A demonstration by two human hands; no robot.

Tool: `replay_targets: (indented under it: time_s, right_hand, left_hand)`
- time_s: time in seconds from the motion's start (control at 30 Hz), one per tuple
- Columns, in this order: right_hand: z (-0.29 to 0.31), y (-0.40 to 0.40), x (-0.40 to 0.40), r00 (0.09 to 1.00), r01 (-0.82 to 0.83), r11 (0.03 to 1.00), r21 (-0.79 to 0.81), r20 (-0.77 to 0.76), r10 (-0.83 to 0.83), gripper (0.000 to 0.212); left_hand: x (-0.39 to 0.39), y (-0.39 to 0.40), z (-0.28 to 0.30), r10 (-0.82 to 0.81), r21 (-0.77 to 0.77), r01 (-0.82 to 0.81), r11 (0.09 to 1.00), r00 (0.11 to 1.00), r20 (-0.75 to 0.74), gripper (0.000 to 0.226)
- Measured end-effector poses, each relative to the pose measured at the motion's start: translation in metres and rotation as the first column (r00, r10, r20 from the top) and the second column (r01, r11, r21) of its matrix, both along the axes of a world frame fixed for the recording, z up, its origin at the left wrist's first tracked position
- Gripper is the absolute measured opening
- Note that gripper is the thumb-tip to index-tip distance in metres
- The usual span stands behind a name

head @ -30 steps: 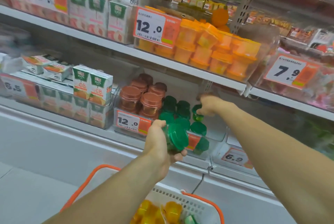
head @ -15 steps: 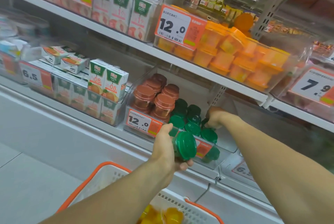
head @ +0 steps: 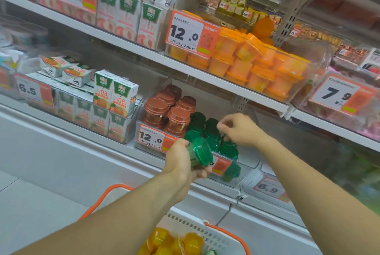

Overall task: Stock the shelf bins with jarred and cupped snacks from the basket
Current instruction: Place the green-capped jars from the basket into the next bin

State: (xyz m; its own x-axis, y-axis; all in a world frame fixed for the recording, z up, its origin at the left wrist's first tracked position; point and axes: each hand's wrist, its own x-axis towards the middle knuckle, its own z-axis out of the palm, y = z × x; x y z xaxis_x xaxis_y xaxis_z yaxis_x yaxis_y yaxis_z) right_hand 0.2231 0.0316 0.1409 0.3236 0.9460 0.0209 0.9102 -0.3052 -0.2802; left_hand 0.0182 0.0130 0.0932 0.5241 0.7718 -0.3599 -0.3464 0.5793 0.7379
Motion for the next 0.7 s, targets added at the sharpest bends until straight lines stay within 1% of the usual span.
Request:
replay_targets:
  time_s: [0.03, 0.07, 0.1, 0.17, 0.2, 0.23, 0.27, 0.3, 0.33, 0.37, 0.4, 0.43, 0.47, 0.5, 0.53, 0.57, 0.6, 0.63, 0.7]
  right_hand:
    - [0.003, -0.013, -0.015, 0.976, -0.016, 0.999, 0.028, -0.216, 0.022, 0.036]
    - [0.007, -0.026, -0.029, 0.915, -0.032, 0.999, 0.024, -0.401, 0.039, 0.040]
    - [0.008, -0.037, -0.040, 0.853, -0.052, 0.999, 0.007, -0.519, 0.048, 0.045]
    - [0.008, -0.053, -0.051, 0.771, -0.088, 0.996, -0.026, -0.635, 0.052, 0.052]
    - [0.007, -0.059, -0.051, 0.716, -0.092, 0.995, -0.025, -0.697, 0.049, 0.054]
    - [0.006, -0.062, -0.049, 0.636, -0.087, 0.996, -0.015, -0.770, 0.044, 0.054]
    - [0.007, -0.065, -0.046, 0.550, -0.080, 0.997, 0.001, -0.834, 0.045, 0.053]
    - [0.007, -0.068, -0.043, 0.478, -0.078, 0.997, 0.014, -0.877, 0.050, 0.053]
    - [0.010, -0.071, -0.040, 0.435, -0.083, 0.996, 0.018, -0.899, 0.053, 0.053]
    - [0.011, -0.074, -0.038, 0.414, -0.093, 0.995, 0.017, -0.909, 0.055, 0.052]
    - [0.012, -0.077, -0.036, 0.403, -0.109, 0.994, 0.016, -0.913, 0.059, 0.049]
    - [0.012, -0.079, -0.034, 0.388, -0.122, 0.992, 0.023, -0.919, 0.069, 0.047]
    - [0.012, -0.081, -0.034, 0.362, -0.128, 0.991, 0.040, -0.928, 0.085, 0.043]
    - [0.012, -0.082, -0.032, 0.328, -0.122, 0.990, 0.065, -0.939, 0.102, 0.041]
    - [0.011, -0.083, -0.030, 0.295, -0.104, 0.990, 0.092, -0.948, 0.119, 0.039]
    - [0.011, -0.084, -0.028, 0.271, -0.081, 0.989, 0.123, -0.952, 0.141, 0.039]
    - [0.011, -0.085, -0.026, 0.266, -0.058, 0.986, 0.154, -0.950, 0.164, 0.038]
    - [0.011, -0.085, -0.023, 0.278, -0.040, 0.982, 0.185, -0.942, 0.188, 0.038]
    - [0.012, -0.086, -0.020, 0.329, -0.028, 0.971, 0.236, -0.916, 0.231, 0.040]
  left_hand:
    - [0.001, 0.000, 0.001, 0.019, 0.014, -0.018, 1.000, 1.000, -0.008, 0.040]
    - [0.002, -0.001, 0.002, 0.040, 0.024, -0.040, 0.999, 0.999, -0.007, 0.037]
    - [0.003, -0.001, 0.003, 0.066, 0.045, -0.066, 0.997, 0.998, -0.004, 0.034]
    - [0.007, 0.000, 0.001, 0.120, 0.133, -0.120, 0.984, 0.993, 0.010, 0.024]
    - [0.009, 0.000, -0.001, 0.136, 0.204, -0.135, 0.970, 0.991, 0.007, 0.019]
    - [0.009, -0.001, -0.004, 0.151, 0.311, -0.137, 0.940, 0.988, -0.023, 0.014]
    - [0.007, -0.002, -0.005, 0.169, 0.442, -0.124, 0.889, 0.983, -0.066, 0.010]
    - [0.004, -0.003, -0.006, 0.189, 0.574, -0.095, 0.813, 0.976, -0.106, 0.013]
    - [0.002, -0.004, -0.008, 0.199, 0.693, -0.055, 0.719, 0.971, -0.130, 0.022]
    - [0.000, -0.004, -0.009, 0.199, 0.782, -0.009, 0.624, 0.969, -0.148, 0.032]
    - [-0.002, -0.006, -0.009, 0.196, 0.840, 0.034, 0.541, 0.966, -0.166, 0.042]
    - [-0.003, -0.008, -0.007, 0.193, 0.874, 0.068, 0.481, 0.964, -0.182, 0.049]
    - [-0.003, -0.009, -0.007, 0.195, 0.892, 0.085, 0.444, 0.963, -0.188, 0.054]
    - [-0.002, -0.010, -0.006, 0.203, 0.900, 0.086, 0.427, 0.961, -0.188, 0.058]
    - [0.001, -0.010, -0.005, 0.219, 0.902, 0.074, 0.425, 0.959, -0.182, 0.060]
    - [0.003, -0.010, -0.006, 0.239, 0.895, 0.061, 0.442, 0.953, -0.183, 0.063]
    - [0.005, -0.011, -0.006, 0.255, 0.876, 0.050, 0.479, 0.947, -0.194, 0.064]
    - [0.007, -0.010, -0.006, 0.258, 0.841, 0.045, 0.539, 0.942, -0.216, 0.061]
    - [0.009, -0.008, -0.005, 0.198, 0.736, 0.053, 0.675, 0.948, -0.250, 0.043]
